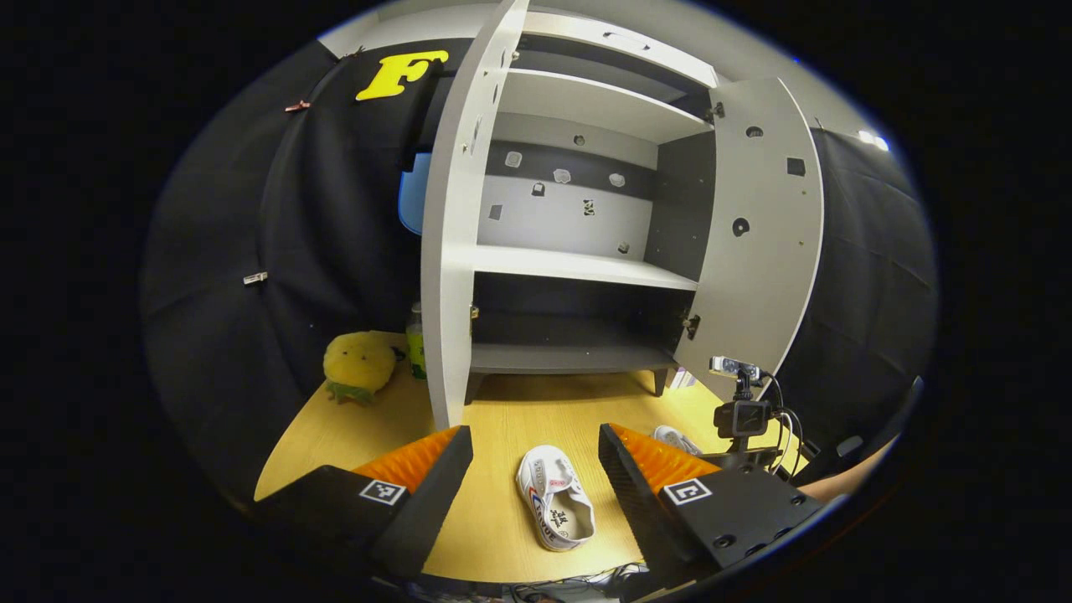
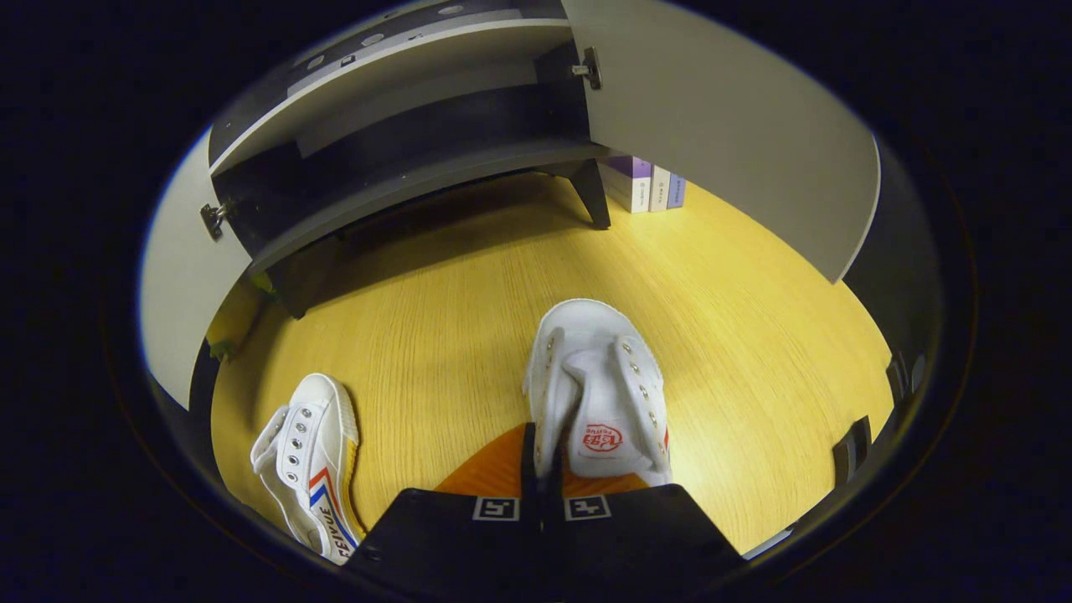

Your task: Grab one shoe with the right hand and put it into the shoe cabinet, grab the other shoe with the left hand and put it into the shoe cabinet; then close the right door with the right hand and the left door with the left hand.

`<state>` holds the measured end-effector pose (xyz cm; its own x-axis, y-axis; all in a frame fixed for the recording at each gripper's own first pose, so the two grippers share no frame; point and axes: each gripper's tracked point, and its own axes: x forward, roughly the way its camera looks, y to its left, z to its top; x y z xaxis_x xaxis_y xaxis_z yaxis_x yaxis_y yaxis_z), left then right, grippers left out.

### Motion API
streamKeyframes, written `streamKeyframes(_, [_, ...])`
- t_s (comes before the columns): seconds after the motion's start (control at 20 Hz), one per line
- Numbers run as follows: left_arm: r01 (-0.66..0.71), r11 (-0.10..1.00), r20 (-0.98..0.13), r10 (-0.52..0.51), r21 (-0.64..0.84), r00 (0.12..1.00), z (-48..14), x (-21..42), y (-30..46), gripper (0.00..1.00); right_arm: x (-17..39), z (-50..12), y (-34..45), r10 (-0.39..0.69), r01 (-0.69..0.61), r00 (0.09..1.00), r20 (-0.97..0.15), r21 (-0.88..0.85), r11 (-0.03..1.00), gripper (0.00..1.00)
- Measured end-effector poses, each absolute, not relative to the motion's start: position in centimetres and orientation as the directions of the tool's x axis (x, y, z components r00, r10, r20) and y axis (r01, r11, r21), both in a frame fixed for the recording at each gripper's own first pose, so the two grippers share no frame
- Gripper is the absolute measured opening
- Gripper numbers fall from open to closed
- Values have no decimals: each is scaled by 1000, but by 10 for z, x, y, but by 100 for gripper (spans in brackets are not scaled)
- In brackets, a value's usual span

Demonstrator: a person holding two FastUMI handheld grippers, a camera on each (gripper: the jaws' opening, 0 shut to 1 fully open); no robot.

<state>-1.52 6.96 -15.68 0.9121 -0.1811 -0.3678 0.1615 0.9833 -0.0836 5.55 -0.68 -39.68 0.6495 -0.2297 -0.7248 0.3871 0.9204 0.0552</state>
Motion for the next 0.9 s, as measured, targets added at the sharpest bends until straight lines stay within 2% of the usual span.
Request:
streamKeyframes(0.35, [200,979,-336,-205,-48,919,-149,-17,60,95,54,-342,15,-185,284,730,-658,46,958,5])
streamKeyframes(0.9, [223,974,-267,-223,-29,938,-136,-5,63,95,105,-143,63,-79,77,917,-391,-21,997,5])
